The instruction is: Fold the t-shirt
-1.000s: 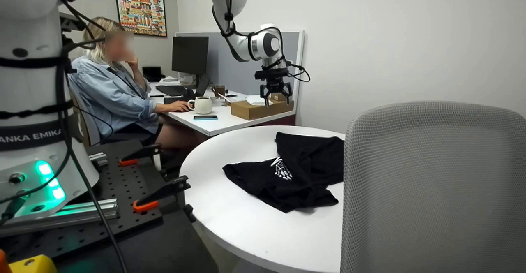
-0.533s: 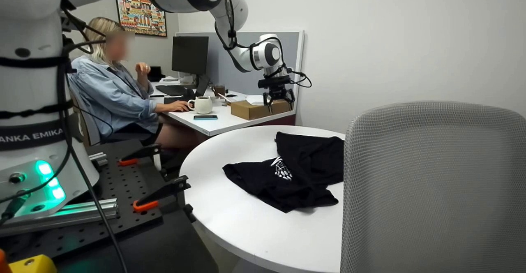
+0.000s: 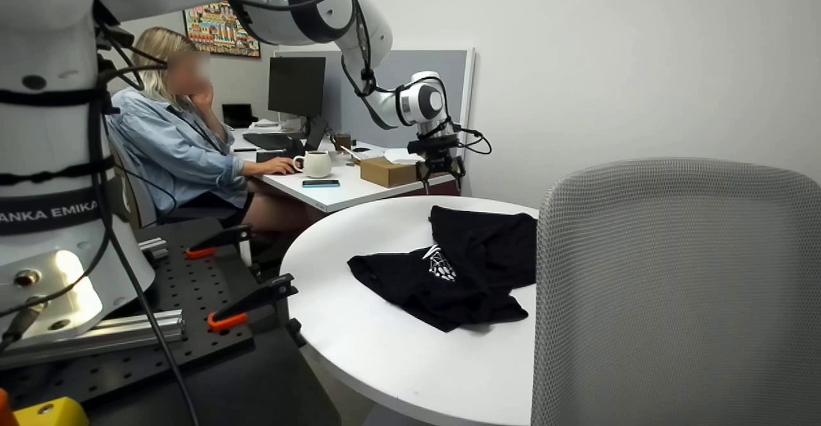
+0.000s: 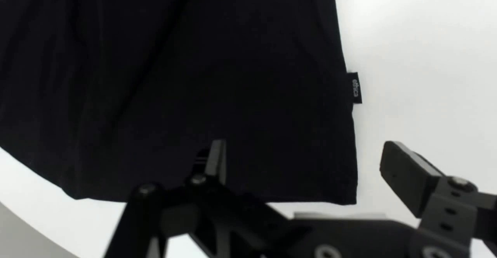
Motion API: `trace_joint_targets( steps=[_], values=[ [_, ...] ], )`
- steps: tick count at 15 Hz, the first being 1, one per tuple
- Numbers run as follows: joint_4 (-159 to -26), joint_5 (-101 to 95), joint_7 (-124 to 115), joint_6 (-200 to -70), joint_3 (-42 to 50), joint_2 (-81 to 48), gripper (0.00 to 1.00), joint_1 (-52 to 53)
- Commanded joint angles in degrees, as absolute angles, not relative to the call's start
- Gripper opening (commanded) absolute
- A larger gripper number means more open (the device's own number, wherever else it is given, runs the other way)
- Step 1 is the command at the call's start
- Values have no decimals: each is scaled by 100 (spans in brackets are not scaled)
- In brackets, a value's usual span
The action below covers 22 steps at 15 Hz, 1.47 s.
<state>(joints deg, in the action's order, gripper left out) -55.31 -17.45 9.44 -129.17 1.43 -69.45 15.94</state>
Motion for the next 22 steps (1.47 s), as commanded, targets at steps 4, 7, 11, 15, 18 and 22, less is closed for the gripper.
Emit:
trace_joint_targets(
  steps=[4,7,11,15,18,22],
  values=[
    [-5222,-1795,1098,-12630,193,-7316,100,1593],
    [-5303,-1792,1131,-12664,194,-7343,100,1602],
    [-5347,-1829,1153,-12693,235,-7410,100,1605],
    [-5391,-1841,1211,-12716,290,-7490,100,1611],
    [-5384,-1827,1236,-12723,307,-7537,73,1620],
    [-5369,-1832,1260,-12726,308,-7552,45,1636]
  ],
)
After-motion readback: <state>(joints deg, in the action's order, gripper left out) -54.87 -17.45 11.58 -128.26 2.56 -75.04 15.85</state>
